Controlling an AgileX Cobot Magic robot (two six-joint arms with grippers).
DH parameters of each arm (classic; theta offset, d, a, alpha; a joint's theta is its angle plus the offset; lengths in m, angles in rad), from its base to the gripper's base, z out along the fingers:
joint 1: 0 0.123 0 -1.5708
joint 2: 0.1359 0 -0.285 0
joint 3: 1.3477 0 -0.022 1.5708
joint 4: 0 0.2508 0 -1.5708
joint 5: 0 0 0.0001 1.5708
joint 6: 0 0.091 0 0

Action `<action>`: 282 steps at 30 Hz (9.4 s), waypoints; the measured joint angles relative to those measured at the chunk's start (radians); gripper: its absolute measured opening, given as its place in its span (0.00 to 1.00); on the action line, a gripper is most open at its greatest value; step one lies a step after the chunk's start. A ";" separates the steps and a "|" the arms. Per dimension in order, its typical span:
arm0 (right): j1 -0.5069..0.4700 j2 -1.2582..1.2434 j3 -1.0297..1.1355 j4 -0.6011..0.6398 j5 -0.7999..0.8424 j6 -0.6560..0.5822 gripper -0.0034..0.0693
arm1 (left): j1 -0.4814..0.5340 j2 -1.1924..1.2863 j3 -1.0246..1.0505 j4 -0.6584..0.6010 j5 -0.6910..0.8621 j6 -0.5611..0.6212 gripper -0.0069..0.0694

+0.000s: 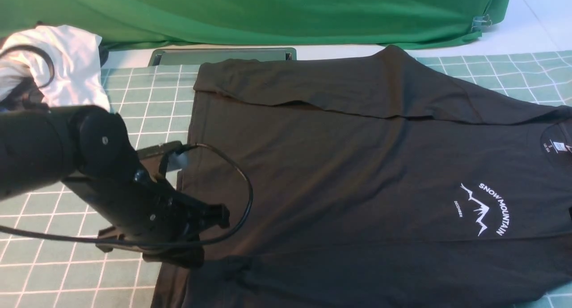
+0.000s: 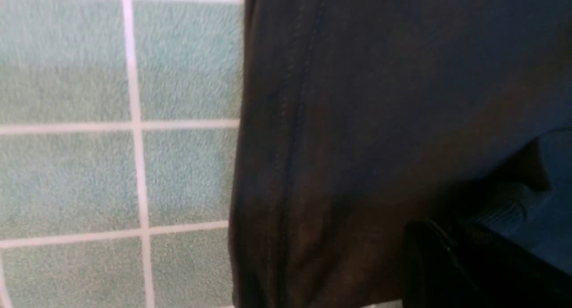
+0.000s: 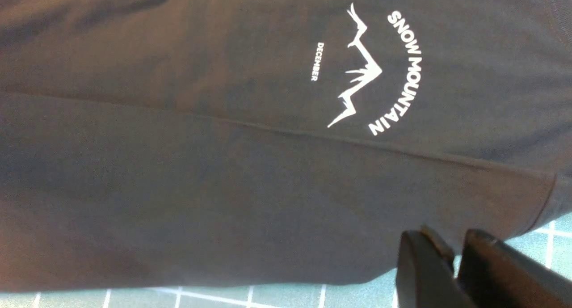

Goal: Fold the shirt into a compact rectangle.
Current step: 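Fold the left side of the black T-shirt inward over its body, then grab the top left corner of the dark shirt with the left gripper, then fold the left side of the dark shirt inward over its body with the left gripper, then grasp the near edge of the shirt at its hem and shoulder corners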

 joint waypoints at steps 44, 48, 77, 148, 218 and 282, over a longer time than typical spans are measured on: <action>0.000 0.000 0.000 0.002 -0.126 0.001 0.37 | 0.173 0.500 -0.733 0.085 -0.059 -0.064 0.14; 0.000 0.000 0.000 0.002 -0.126 0.001 0.37 | 0.177 0.507 -0.767 0.092 -0.083 -0.064 0.25; 0.000 0.000 0.000 0.003 -0.126 0.030 0.38 | 0.254 0.853 -1.062 -0.252 -0.208 -0.059 0.57; 0.001 0.000 0.000 0.003 -0.144 0.031 0.38 | 0.130 0.244 -0.405 -0.039 0.180 -0.130 0.12; 0.001 0.000 0.000 0.005 -0.132 0.038 0.38 | 0.146 0.086 -0.167 0.188 0.269 -0.293 0.58; 0.001 0.000 0.000 0.006 -0.125 0.039 0.38 | 0.146 0.104 0.096 -0.090 0.079 -0.114 0.58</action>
